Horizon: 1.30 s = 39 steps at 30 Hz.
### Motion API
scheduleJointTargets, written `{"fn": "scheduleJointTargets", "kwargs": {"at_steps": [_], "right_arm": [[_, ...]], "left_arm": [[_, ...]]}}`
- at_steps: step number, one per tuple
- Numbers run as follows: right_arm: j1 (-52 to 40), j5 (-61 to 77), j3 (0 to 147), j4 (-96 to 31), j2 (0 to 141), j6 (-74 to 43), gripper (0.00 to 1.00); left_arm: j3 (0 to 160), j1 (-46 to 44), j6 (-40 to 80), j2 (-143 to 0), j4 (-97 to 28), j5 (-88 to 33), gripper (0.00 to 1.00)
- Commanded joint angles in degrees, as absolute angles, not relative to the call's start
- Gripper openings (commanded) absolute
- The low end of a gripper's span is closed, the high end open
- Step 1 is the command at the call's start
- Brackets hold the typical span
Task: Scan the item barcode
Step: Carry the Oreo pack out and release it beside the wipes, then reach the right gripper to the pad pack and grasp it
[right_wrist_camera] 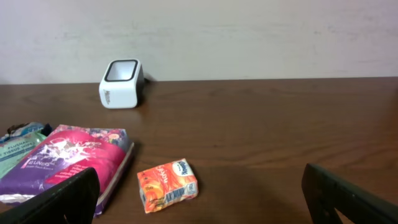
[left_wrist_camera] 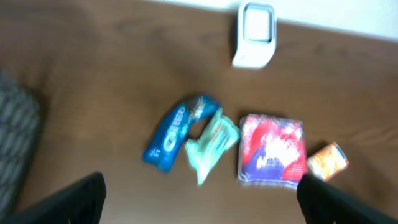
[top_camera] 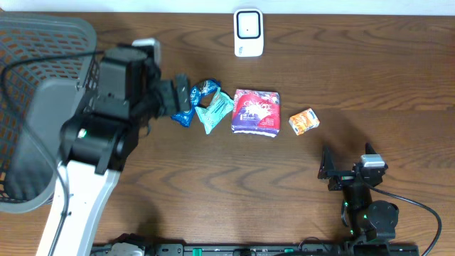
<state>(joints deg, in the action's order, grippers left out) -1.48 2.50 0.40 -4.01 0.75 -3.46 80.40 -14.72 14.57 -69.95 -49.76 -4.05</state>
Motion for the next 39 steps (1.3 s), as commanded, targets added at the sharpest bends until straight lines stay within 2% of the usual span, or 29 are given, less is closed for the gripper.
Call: {"fn": "scheduleJointTargets", "kwargs": {"at_steps": [1, 8, 18, 20, 24, 26, 31, 34, 39], "right_arm": [[-1.83, 1.98, 0.32, -4.25, 0.64, -4.23, 0.99], [-1.83, 1.98, 0.32, -4.25, 0.64, -4.23, 0.99], [-1.83, 2.76, 0.32, -3.22, 0.64, -4.8, 0.99], [-1.87, 9.82, 0.32, -3.22, 0.64, -11.07, 0.99], [-1.93, 32.1, 0.32, -2.42, 0.64, -31.86, 0.99], [-1.93, 38.0, 0.32, -2.48, 0.64, -37.56, 0.99], [-1.91, 36.38, 0.32, 0.45, 0.64, -47.72, 0.99], [-1.91, 36.73, 0.69, 8.62, 0.64, -48.75, 0.99], [-1.91, 32.82, 6.48, 7.07, 3.7, -48.03, 0.99]], "left_arm": [[80.38, -14.44, 14.24, -69.67, -54.54, -2.46, 0.98], [80.38, -14.44, 14.22, -70.74, -65.21, -2.74, 0.98], [80.36, -14.44, 14.22, -70.85, -65.98, -2.72, 0.98], [80.36, -14.44, 14.2, -70.85, -65.98, -2.72, 0.98], [80.36, -14.44, 14.2, -70.85, -65.98, -2.72, 0.98], [80.36, -14.44, 14.2, -70.85, -65.98, -2.72, 0.98], [80.36, -14.44, 14.2, -70.85, -65.98, -2.72, 0.98], [80.36, -14.44, 14.2, -70.85, -65.98, -2.72, 0.98], [80.36, -14.44, 14.22, -70.85, -65.98, -2.72, 0.98]]}}
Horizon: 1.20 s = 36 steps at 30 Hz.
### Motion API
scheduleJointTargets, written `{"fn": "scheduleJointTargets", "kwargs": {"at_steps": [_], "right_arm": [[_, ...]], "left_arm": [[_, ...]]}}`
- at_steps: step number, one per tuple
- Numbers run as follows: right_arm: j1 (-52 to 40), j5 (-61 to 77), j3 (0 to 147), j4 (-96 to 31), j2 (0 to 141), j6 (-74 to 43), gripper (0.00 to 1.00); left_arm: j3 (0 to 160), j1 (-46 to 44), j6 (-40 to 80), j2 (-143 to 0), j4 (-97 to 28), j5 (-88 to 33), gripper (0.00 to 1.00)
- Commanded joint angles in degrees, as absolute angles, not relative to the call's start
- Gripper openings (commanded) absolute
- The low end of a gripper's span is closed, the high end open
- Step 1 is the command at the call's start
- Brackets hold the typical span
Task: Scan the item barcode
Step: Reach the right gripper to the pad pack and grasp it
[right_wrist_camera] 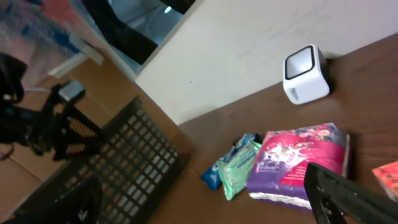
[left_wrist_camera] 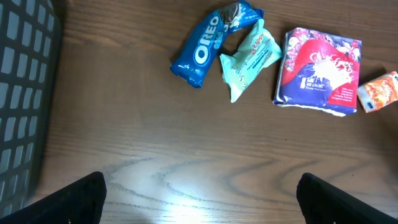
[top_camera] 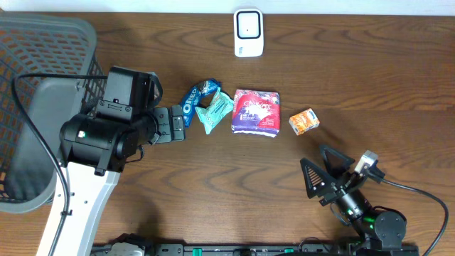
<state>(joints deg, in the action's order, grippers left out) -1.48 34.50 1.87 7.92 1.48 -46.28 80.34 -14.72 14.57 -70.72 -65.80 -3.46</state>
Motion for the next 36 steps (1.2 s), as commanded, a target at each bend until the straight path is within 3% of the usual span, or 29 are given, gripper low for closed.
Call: {"fn": "scheduleJointTargets", "kwargs": {"at_steps": [1, 5, 10, 16, 22, 26, 33, 36], "right_arm": [[-1.91, 32.73, 8.4, 6.24, 5.45, -46.22, 0.99], [-1.91, 32.64, 19.42, -2.96, 16.93, -35.44, 0.99], [-1.93, 30.92, 39.13, -25.93, 38.89, -19.09, 0.99], [-1.93, 29.04, 60.12, -46.3, 63.57, -12.64, 0.99], [-2.07, 35.38, 67.02, -44.03, 78.39, -16.69, 0.99], [-4.78, 32.45, 67.29, -41.19, 85.25, -16.69, 0.84], [-8.58, 27.33, 75.83, -47.83, 99.09, -15.66, 0.89], [-8.64, 28.4, 79.59, -48.38, 104.33, -14.81, 0.82]], "left_arm": [[80.36, -14.44, 14.2, -70.85, -65.95, -2.72, 0.98], [80.36, -14.44, 14.2, -70.85, -65.98, -2.72, 0.98], [80.36, -14.44, 14.2, -70.85, -65.98, -2.72, 0.98], [80.36, -14.44, 14.2, -70.85, -65.95, -2.72, 0.98], [80.36, -14.44, 14.2, -70.85, -65.95, -2.72, 0.98], [80.36, -14.44, 14.2, -70.85, -65.95, -2.74, 0.98], [80.36, -14.44, 14.22, -70.85, -65.95, -2.72, 0.98], [80.36, -14.44, 14.2, -70.85, -65.98, -2.72, 0.98]]}}
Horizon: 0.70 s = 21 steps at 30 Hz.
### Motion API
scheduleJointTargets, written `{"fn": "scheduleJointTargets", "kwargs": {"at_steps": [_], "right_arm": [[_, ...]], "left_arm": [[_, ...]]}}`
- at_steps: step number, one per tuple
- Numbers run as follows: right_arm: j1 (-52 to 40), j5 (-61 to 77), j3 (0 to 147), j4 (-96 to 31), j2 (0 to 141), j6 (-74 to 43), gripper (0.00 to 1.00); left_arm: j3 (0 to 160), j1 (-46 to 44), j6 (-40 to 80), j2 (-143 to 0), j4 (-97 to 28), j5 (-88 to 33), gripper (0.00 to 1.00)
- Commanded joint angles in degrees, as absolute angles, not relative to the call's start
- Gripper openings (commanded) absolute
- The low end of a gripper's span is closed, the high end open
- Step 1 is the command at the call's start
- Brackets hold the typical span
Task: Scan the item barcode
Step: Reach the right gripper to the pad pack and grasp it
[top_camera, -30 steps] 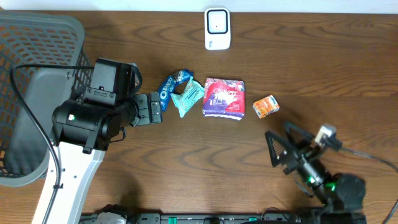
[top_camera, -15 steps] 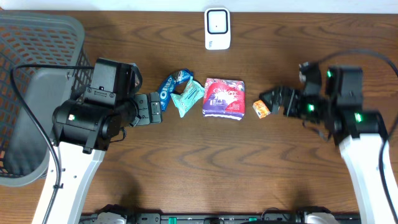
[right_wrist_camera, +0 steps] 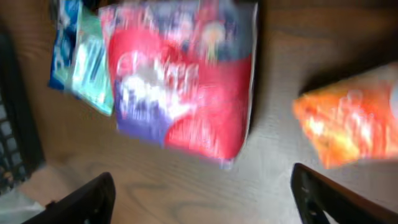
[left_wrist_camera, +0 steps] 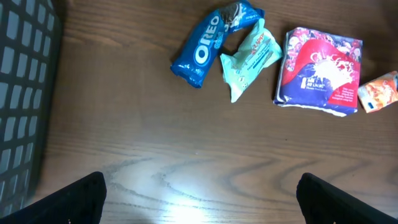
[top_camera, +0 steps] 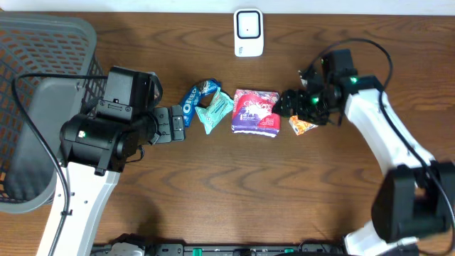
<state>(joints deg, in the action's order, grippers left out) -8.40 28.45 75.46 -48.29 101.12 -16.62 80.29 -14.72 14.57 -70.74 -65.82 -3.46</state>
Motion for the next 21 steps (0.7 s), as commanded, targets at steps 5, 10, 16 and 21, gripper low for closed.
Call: {"fn": "scheduleJointTargets", "kwargs": {"at_steps": [5, 10, 16, 21], "right_arm": [[-8.88, 29.98, 80.2, -45.52, 109.62, -14.04, 0.64], [-8.88, 35.97, 80.2, -40.97, 115.13, -14.06, 0.56], [-8.93, 38.26, 80.2, -38.02, 119.7, -14.06, 0.45], [-8.75, 37.32, 80.2, -37.21, 121.12, -14.09, 0.15]], "left_arm": [[80.36, -14.44, 14.22, -70.85, -65.98, -2.74, 0.98], [80.36, -14.44, 14.2, -70.85, -65.98, -2.72, 0.98], [80.36, -14.44, 14.22, -70.85, -65.95, -2.72, 0.98], [80.36, -14.44, 14.2, -70.85, -65.98, -2.72, 0.98]]}}
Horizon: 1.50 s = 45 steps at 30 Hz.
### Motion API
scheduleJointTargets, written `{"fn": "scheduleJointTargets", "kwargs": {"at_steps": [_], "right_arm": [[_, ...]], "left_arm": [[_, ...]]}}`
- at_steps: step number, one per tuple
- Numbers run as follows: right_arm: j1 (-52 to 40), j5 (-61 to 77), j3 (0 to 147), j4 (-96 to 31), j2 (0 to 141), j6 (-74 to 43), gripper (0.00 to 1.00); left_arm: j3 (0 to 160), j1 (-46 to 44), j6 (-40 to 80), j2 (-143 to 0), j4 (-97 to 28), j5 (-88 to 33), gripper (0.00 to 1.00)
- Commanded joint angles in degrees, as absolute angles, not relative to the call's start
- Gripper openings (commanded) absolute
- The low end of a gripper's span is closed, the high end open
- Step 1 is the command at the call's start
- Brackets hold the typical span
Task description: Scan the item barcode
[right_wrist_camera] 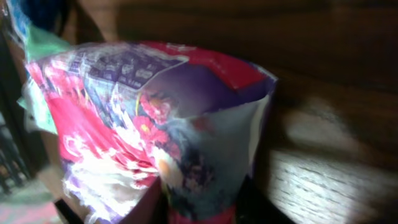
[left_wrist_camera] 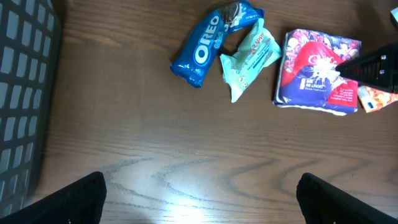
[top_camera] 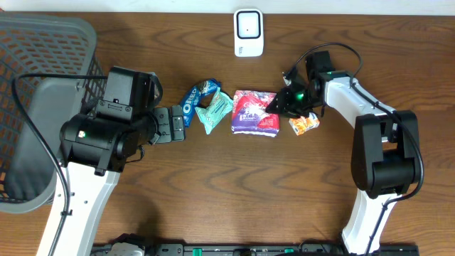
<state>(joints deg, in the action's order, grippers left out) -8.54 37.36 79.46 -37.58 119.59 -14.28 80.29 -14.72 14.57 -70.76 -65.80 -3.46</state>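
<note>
A red and purple packet (top_camera: 254, 112) lies flat in the middle of the table. Its right edge fills the right wrist view (right_wrist_camera: 124, 124). My right gripper (top_camera: 279, 104) is shut on that edge, a dark finger (right_wrist_camera: 149, 202) on each side of it. An orange carton (top_camera: 303, 123) lies just right of the packet. The white scanner (top_camera: 248, 32) stands at the back edge. My left gripper (left_wrist_camera: 199, 208) hangs open over bare wood, left of the items, with nothing between its fingers.
A blue Oreo pack (top_camera: 192, 99) and a green pack (top_camera: 214, 110) lie left of the packet, touching each other. A grey mesh basket (top_camera: 35, 43) takes up the far left. The left arm (top_camera: 106, 135) stands between basket and items.
My right gripper was open above the packet and the orange carton. Now it is down at the packet's right edge and shut on it. The left arm has not moved.
My left gripper was over the Oreo pack while the right arm rested at the front right. Then the left gripper was back left of the items and the right arm was raised. Later the right gripper was open over the packet, and now grips its edge.
</note>
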Motion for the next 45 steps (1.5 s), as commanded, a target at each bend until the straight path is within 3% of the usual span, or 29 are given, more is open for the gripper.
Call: {"fn": "scheduleJointTargets", "kwargs": {"at_steps": [1, 2, 9, 18, 27, 30, 36, 45], "right_arm": [[-8.58, 37.15, 80.25, -36.71, 120.88, -14.09, 0.06], [-8.27, 37.15, 80.47, -36.6, 120.46, -14.09, 0.01], [-4.23, 30.3, 89.17, -43.59, 115.48, -14.06, 0.01], [0.49, -0.1, 102.04, -57.08, 108.81, -13.02, 0.01], [5.34, -34.02, 102.41, -63.99, 108.36, -13.3, 0.01], [5.58, -31.31, 101.12, -65.67, 108.9, -13.45, 0.01], [5.48, -7.86, 95.11, -66.65, 109.43, -13.3, 0.01], [3.92, 3.03, 83.83, -62.08, 109.43, -15.94, 0.01]], "left_arm": [[80.36, -14.44, 14.2, -70.85, -65.98, -2.72, 0.98], [80.36, -14.44, 14.2, -70.85, -65.98, -2.72, 0.98], [80.36, -14.44, 14.2, -70.85, -65.95, -2.72, 0.98], [80.36, -14.44, 14.2, -70.85, -65.98, -2.72, 0.98], [80.36, -14.44, 14.22, -70.85, -65.98, -2.72, 0.98], [80.36, -14.44, 14.22, -70.85, -65.98, -2.72, 0.98], [80.36, -14.44, 14.2, -70.85, -65.95, -2.72, 0.98], [80.36, -14.44, 14.2, -70.85, -65.95, -2.74, 0.98]]}}
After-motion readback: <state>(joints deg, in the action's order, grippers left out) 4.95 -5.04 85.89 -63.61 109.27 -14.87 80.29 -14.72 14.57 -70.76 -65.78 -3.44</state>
